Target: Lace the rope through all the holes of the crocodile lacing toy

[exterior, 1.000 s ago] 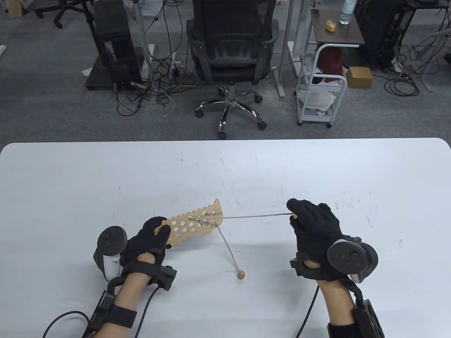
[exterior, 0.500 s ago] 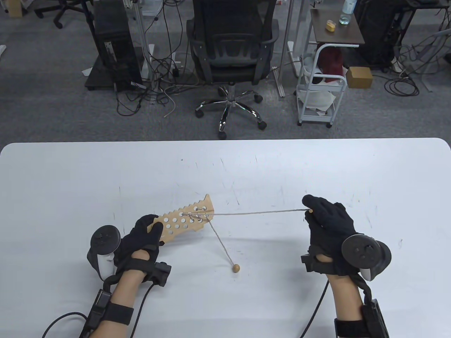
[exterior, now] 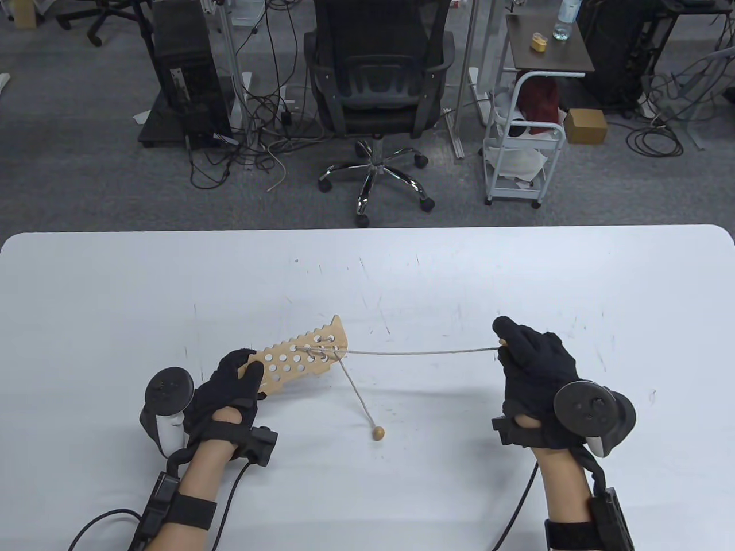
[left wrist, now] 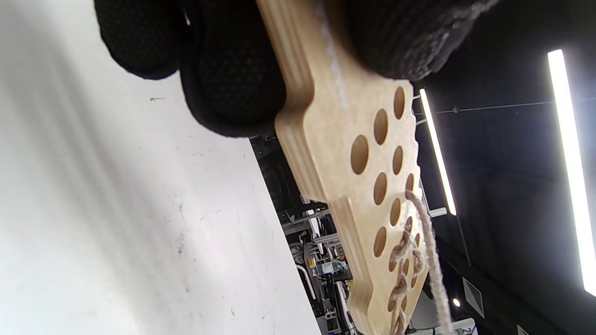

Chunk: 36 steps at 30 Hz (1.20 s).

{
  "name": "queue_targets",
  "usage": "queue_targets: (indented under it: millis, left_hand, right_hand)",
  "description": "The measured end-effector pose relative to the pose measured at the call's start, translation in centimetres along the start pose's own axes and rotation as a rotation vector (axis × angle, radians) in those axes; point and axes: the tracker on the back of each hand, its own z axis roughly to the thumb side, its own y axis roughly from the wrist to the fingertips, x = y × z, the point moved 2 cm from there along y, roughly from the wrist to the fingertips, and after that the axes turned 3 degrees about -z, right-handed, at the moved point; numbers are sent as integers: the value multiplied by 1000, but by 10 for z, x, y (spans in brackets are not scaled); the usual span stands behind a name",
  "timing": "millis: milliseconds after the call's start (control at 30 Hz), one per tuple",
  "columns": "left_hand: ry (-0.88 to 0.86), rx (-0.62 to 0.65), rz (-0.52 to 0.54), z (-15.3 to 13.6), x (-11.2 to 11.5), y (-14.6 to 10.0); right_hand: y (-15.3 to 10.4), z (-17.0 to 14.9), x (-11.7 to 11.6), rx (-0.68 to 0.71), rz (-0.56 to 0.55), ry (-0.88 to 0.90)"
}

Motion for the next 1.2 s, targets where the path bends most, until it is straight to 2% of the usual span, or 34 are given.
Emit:
queue_targets:
  millis: [500, 1200]
  left_hand:
    - [16, 69, -62, 17, 18, -10]
    - [60, 138, -158, 33, 47, -24]
  right_hand:
    - [-8, 37, -21, 155, 96, 37]
    - [-35, 87, -56, 358, 225, 46]
